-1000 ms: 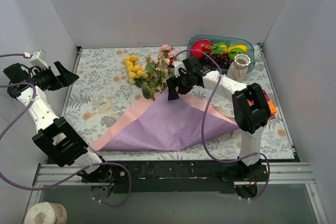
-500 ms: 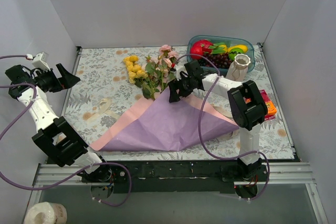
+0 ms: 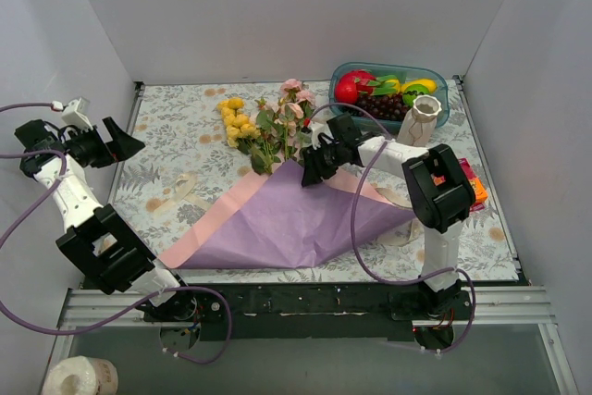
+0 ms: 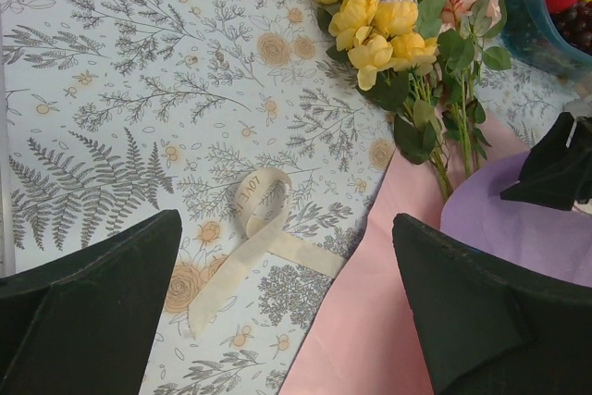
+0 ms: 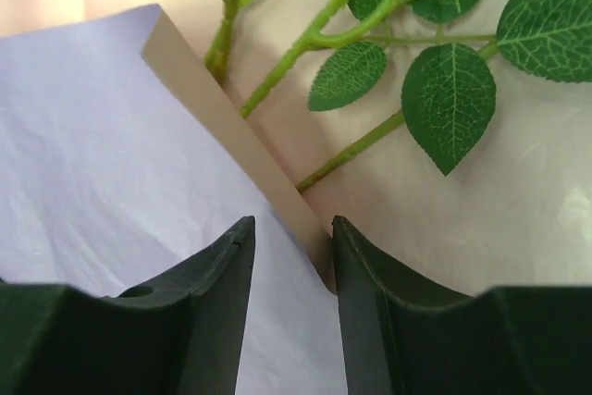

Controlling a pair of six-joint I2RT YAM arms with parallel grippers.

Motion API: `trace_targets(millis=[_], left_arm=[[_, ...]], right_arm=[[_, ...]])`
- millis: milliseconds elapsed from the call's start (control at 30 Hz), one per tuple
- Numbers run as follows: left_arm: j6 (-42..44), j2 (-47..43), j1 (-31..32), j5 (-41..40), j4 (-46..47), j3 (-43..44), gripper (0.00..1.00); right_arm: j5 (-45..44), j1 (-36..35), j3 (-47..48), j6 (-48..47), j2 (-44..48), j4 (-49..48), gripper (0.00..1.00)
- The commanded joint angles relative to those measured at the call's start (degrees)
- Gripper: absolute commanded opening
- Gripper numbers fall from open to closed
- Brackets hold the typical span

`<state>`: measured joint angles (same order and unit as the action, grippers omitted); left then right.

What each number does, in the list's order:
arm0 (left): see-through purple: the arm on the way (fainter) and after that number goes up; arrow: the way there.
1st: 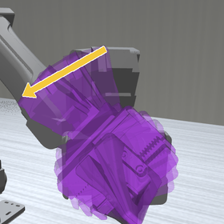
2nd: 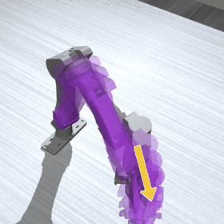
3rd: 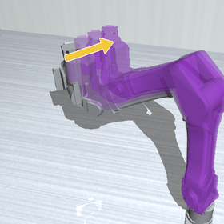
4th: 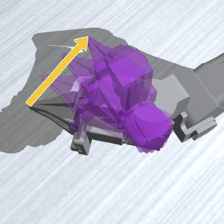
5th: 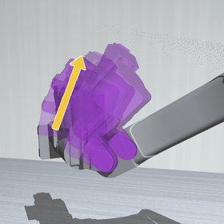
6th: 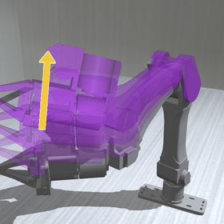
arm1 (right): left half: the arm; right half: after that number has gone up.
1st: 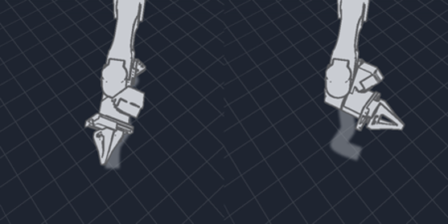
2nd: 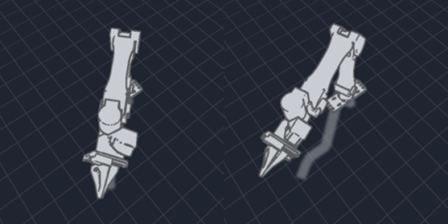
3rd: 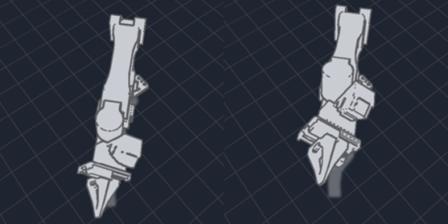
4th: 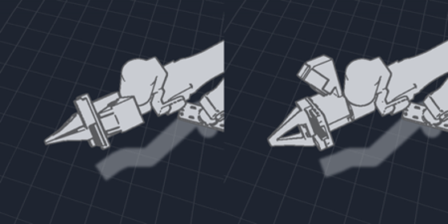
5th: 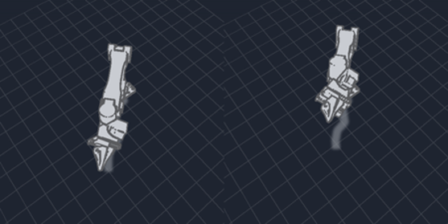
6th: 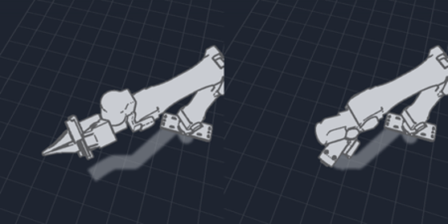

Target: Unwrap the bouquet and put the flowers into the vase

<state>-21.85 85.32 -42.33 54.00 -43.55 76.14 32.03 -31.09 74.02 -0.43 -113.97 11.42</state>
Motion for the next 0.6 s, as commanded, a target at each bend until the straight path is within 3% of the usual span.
trace_targets(millis=[0,267,333,400,433,467,500,567], left_arm=[[0.6,-3.1,-0.2,1.2,0.7,-0.7,0.98],[0.2,-3.7,-0.2,1.4,1.1,-1.2,0.98],[0.0,-3.9,-0.1,1.5,1.2,-1.1,0.98],[-0.1,-4.1,-0.2,1.5,1.4,-0.9,0.98],[-0.4,-4.1,-0.2,1.6,1.3,-0.9,0.98],[-0.4,-4.2,-0.2,1.7,1.3,-0.9,0.98],[-0.4,-4.2,-0.2,1.9,1.2,-0.8,0.98],[-0.6,-4.4,-0.2,2.1,1.1,-0.7,0.98]], right_arm=[[2.0,0.2,-0.1,0.0,7.8,-1.5,0.46],[1.8,-0.5,-1.2,2.3,19.8,-1.7,0.31],[1.9,-1.2,-1.7,2.5,21.6,-1.1,0.18],[0.8,-2.3,-3.3,2.4,23.6,-1.0,0.17],[-1.6,-2.3,-4.1,2.3,24.1,-1.0,0.20],[-2.3,-2.4,-4.7,2.0,23.9,-1.0,0.30],[-2.8,-2.4,-5.0,1.2,23.5,-0.6,0.59],[-4.9,-2.2,-4.9,0.6,21.5,-0.3,0.70]])
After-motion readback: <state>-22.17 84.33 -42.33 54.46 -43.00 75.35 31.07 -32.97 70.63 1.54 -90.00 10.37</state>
